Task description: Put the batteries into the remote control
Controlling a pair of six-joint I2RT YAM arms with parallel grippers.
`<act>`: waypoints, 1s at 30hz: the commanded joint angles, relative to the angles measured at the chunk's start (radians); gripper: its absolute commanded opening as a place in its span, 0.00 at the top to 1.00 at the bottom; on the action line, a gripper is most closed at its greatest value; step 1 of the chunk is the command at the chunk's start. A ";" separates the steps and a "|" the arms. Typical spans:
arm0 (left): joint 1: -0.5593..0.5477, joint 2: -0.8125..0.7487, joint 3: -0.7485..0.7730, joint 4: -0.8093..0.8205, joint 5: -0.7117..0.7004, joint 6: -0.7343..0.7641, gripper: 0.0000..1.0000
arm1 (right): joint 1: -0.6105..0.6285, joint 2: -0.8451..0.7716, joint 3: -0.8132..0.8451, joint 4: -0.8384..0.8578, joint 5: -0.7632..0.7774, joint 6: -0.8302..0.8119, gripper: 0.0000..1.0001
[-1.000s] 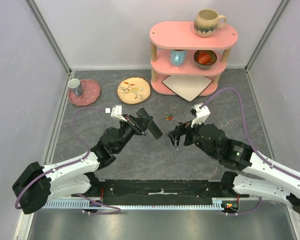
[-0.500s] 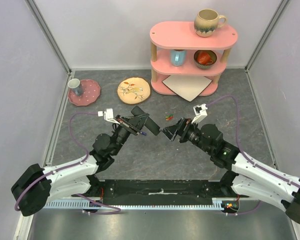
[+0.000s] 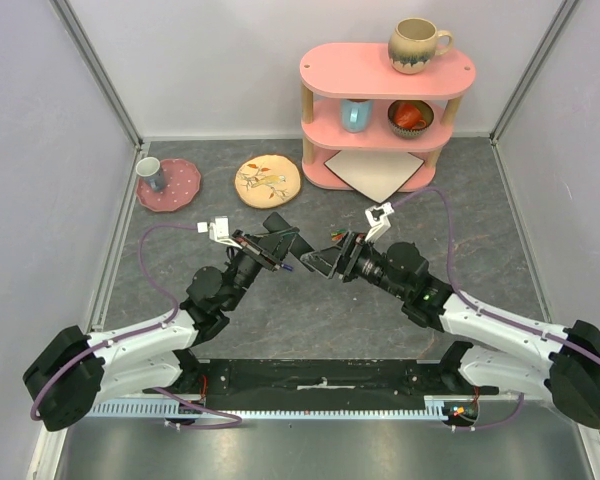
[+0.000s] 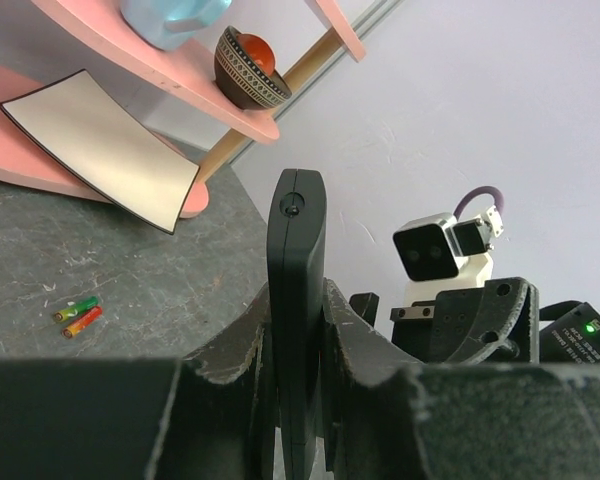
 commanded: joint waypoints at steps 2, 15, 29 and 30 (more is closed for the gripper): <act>0.003 -0.017 0.017 0.044 -0.027 0.055 0.98 | -0.015 0.033 -0.002 0.118 -0.035 0.041 0.18; 0.003 -0.031 0.002 0.061 -0.030 0.059 0.98 | -0.027 0.077 -0.004 0.158 -0.055 0.062 0.31; 0.003 -0.027 0.000 0.082 -0.028 0.052 0.98 | -0.029 0.094 -0.010 0.158 -0.062 0.071 0.42; 0.003 -0.026 -0.002 0.084 -0.028 0.051 0.98 | -0.027 0.096 -0.011 0.161 -0.064 0.071 0.43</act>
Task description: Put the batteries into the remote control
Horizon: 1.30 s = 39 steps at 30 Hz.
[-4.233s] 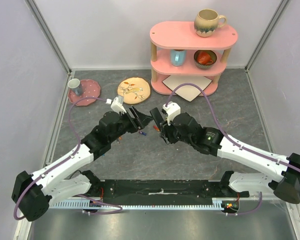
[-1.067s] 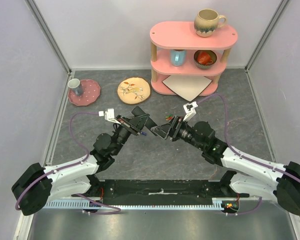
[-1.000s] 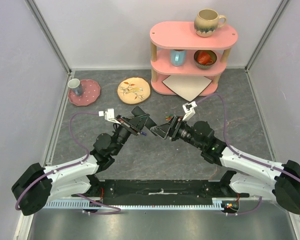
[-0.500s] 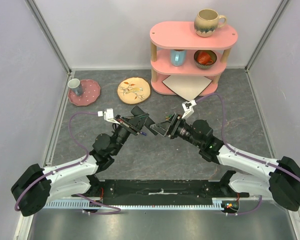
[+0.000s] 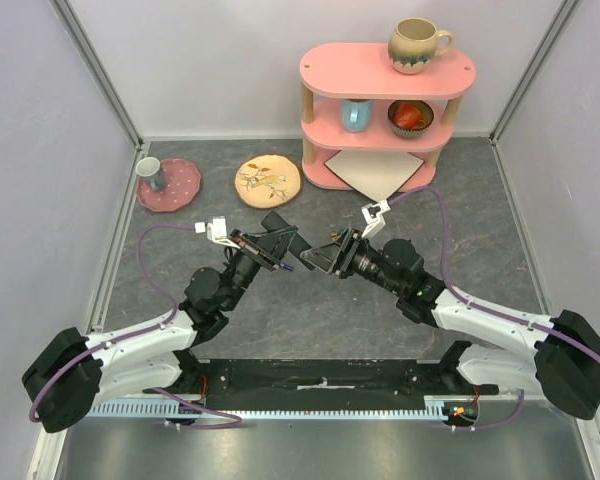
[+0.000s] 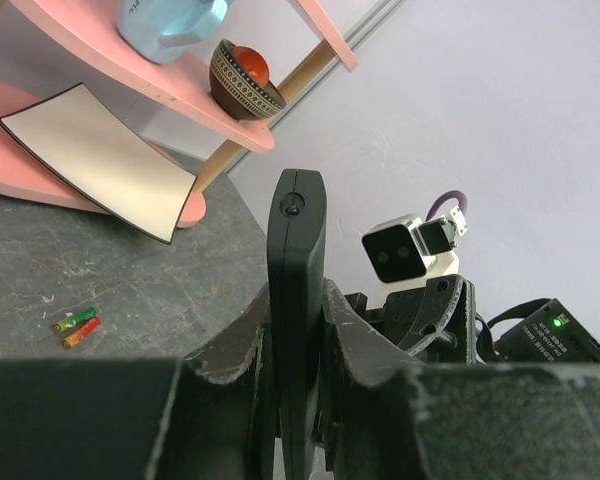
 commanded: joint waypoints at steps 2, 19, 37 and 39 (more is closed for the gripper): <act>0.002 -0.012 -0.003 0.075 -0.024 0.036 0.98 | -0.002 0.005 -0.013 0.057 -0.008 0.010 0.46; 0.002 -0.019 -0.006 0.074 -0.030 0.030 0.98 | -0.002 -0.006 -0.031 0.062 -0.008 0.009 0.57; 0.022 -0.053 0.053 -0.261 -0.063 -0.094 0.98 | 0.000 -0.077 0.281 -0.486 0.003 -0.359 0.06; 0.069 -0.047 0.135 -0.468 0.014 -0.134 0.98 | 0.035 -0.090 0.375 -0.709 0.064 -0.471 0.08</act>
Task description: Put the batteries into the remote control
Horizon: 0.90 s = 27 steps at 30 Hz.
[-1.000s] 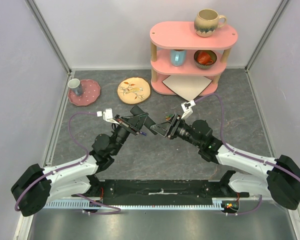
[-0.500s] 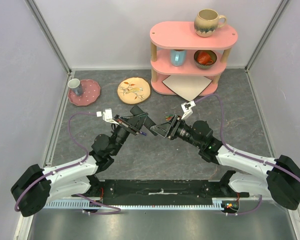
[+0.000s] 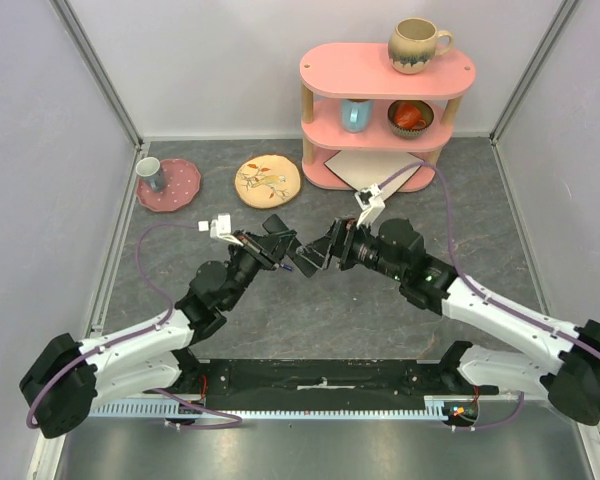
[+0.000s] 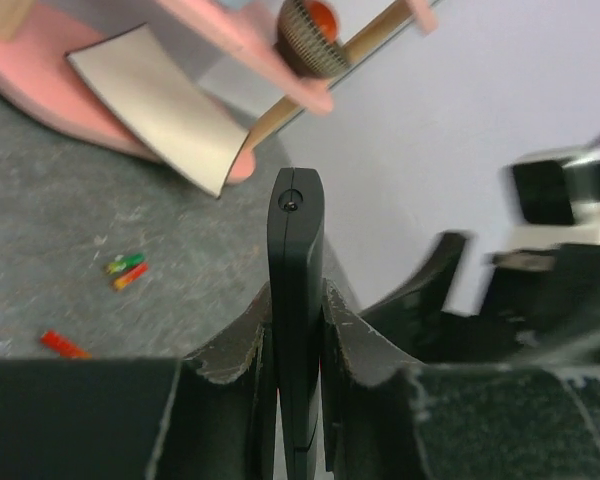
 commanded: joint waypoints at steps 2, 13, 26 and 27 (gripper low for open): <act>0.108 0.003 0.149 -0.347 0.192 -0.137 0.98 | 0.079 -0.052 0.255 -0.556 0.192 -0.418 0.09; 0.249 0.119 0.178 -0.261 0.552 -0.280 0.98 | 0.203 0.014 0.308 -0.644 0.315 -0.497 0.11; 0.249 0.127 0.192 -0.285 0.601 -0.285 0.98 | 0.228 0.126 0.337 -0.603 0.320 -0.514 0.19; 0.249 0.127 0.193 -0.287 0.601 -0.285 0.98 | 0.228 0.127 0.337 -0.600 0.317 -0.515 0.20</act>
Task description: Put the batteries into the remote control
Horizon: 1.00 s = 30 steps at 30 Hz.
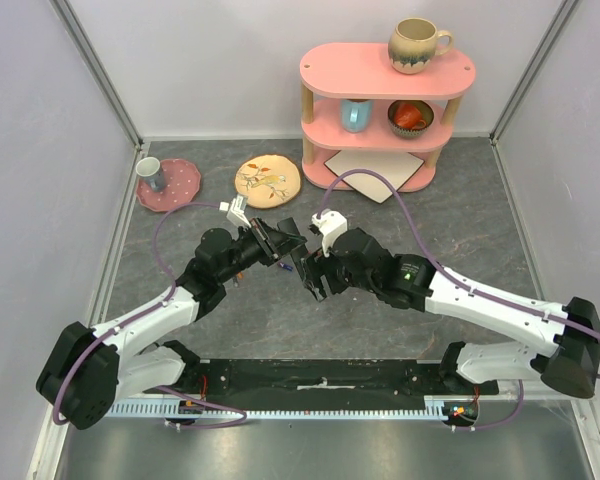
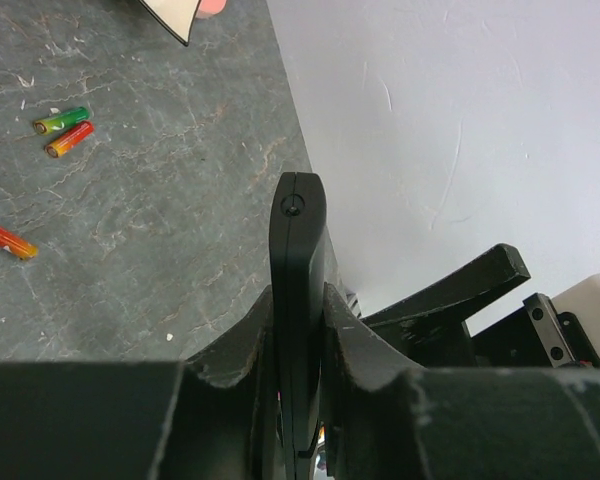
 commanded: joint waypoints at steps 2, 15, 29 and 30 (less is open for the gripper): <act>0.005 -0.014 0.033 0.013 0.034 -0.029 0.98 | 0.007 0.014 0.039 0.042 0.010 -0.020 0.21; 0.005 -0.010 0.021 0.025 0.018 -0.031 0.98 | 0.008 0.048 0.029 0.060 -0.017 0.005 0.26; 0.003 -0.035 -0.002 0.029 -0.005 -0.029 0.98 | 0.008 0.046 0.016 0.059 -0.014 0.016 0.53; 0.005 -0.037 -0.002 0.020 -0.009 -0.022 0.98 | 0.007 0.036 0.015 0.056 -0.014 0.014 0.54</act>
